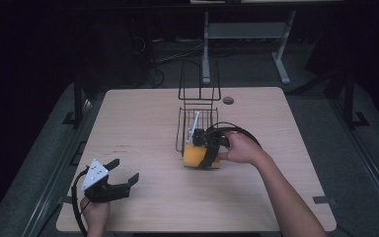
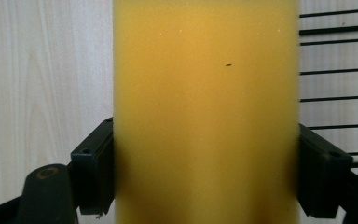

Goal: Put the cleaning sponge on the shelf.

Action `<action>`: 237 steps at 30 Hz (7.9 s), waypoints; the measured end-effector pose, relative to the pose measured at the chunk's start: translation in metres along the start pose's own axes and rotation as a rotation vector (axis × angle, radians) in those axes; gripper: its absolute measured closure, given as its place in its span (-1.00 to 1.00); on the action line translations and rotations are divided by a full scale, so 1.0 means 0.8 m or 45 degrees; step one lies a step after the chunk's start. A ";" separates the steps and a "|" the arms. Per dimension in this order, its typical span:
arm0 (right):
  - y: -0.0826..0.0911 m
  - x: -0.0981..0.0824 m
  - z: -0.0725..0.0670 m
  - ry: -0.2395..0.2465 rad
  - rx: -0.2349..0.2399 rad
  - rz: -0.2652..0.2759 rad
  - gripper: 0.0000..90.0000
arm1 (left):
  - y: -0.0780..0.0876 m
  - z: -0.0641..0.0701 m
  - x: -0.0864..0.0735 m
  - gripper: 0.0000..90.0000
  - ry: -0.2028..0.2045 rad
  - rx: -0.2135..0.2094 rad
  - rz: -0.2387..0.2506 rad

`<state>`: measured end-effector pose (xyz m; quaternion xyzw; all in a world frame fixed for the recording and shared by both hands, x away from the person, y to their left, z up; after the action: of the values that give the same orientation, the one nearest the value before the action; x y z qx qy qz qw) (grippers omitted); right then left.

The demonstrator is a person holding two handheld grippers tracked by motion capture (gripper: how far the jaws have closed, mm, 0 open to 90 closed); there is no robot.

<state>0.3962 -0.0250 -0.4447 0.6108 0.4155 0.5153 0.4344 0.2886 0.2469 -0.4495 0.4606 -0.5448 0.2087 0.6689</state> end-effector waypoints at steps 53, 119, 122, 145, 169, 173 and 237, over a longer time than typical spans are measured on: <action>0.015 0.030 0.060 -0.033 -0.034 -0.007 -0.52 | 0.001 -0.003 0.001 -0.72 0.021 0.002 0.023; -0.014 0.025 0.108 -0.059 -0.055 0.002 -0.61 | 0.006 -0.010 0.003 -0.72 0.078 -0.024 0.057; -0.011 0.025 0.107 -0.055 -0.057 0.010 -0.61 | 0.006 -0.010 0.003 -0.72 0.078 -0.023 0.055; 0.007 0.022 0.100 -0.040 -0.085 0.016 -0.61 | 0.005 -0.008 0.003 -0.72 0.079 -0.026 0.060; 0.015 0.029 0.080 0.010 -0.104 0.017 -0.61 | 0.005 -0.007 0.003 -0.72 0.075 -0.025 0.055; 0.016 0.031 0.076 0.011 -0.101 0.015 -0.61 | 0.005 -0.007 0.002 -0.72 0.082 -0.024 0.056; 0.000 -0.031 -0.019 0.004 -0.069 0.118 -0.63 | 0.004 0.001 0.002 -0.72 0.053 -0.027 0.041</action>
<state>0.3780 -0.0471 -0.4499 0.6165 0.3735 0.5469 0.4258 0.2863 0.2476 -0.4469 0.4403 -0.5403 0.2231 0.6815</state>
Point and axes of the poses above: each handheld gripper's, and its own axes: y roughly backward along the jaws, x roughly out of its top, z roughly to its right, the point moved 6 cm from there along -y, roughly forward along the jaws, and after that the axes turned 3 degrees about x, right-handed, at the moved point
